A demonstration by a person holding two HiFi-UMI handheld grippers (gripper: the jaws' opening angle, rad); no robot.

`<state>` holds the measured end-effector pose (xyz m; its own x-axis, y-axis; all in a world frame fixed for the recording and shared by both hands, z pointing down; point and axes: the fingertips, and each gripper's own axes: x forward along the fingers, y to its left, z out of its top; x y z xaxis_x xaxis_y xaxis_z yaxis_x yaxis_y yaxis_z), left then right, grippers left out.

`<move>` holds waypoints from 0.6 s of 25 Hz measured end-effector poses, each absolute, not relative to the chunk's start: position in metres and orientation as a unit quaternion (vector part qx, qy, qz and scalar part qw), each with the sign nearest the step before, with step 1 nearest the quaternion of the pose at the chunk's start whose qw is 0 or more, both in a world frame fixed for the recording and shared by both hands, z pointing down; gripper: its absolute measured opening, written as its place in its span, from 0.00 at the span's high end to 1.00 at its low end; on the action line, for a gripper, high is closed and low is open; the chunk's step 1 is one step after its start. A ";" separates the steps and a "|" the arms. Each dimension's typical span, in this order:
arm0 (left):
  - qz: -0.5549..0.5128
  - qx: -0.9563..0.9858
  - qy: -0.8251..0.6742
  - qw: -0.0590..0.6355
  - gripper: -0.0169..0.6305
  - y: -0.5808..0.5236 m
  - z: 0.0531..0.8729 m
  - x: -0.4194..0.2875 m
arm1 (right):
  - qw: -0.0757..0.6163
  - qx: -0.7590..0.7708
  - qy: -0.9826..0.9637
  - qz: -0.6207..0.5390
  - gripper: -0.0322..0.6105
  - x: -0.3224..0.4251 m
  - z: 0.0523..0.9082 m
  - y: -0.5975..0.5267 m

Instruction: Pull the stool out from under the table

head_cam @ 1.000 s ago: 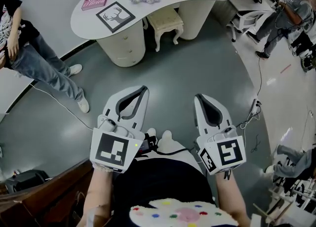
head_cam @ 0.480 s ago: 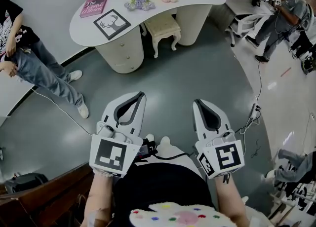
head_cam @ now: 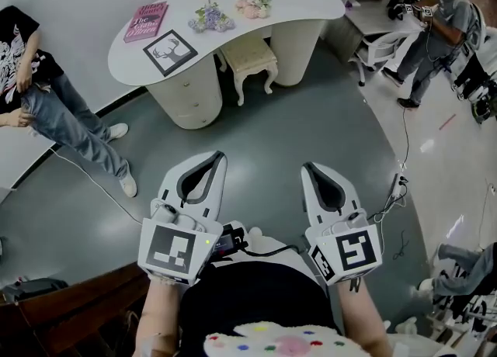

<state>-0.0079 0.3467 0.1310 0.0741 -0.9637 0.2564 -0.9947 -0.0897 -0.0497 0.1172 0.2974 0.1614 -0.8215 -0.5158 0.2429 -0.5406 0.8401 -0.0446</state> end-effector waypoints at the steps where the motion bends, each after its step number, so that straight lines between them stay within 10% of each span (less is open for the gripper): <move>1: 0.109 0.728 -0.673 0.069 0.95 0.347 0.130 -0.006 | 0.109 0.276 -0.954 0.053 0.89 0.118 0.160 0.297; 15: 0.102 0.737 -0.665 0.058 0.95 0.325 0.138 -0.006 | 0.113 0.281 -0.952 0.040 0.89 0.118 0.166 0.283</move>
<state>-0.0064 0.3250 0.1381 0.0943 -0.9689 0.2288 -0.9928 -0.1085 -0.0500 0.1177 0.2831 0.1657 -0.8163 -0.5269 0.2368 -0.5447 0.8385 -0.0120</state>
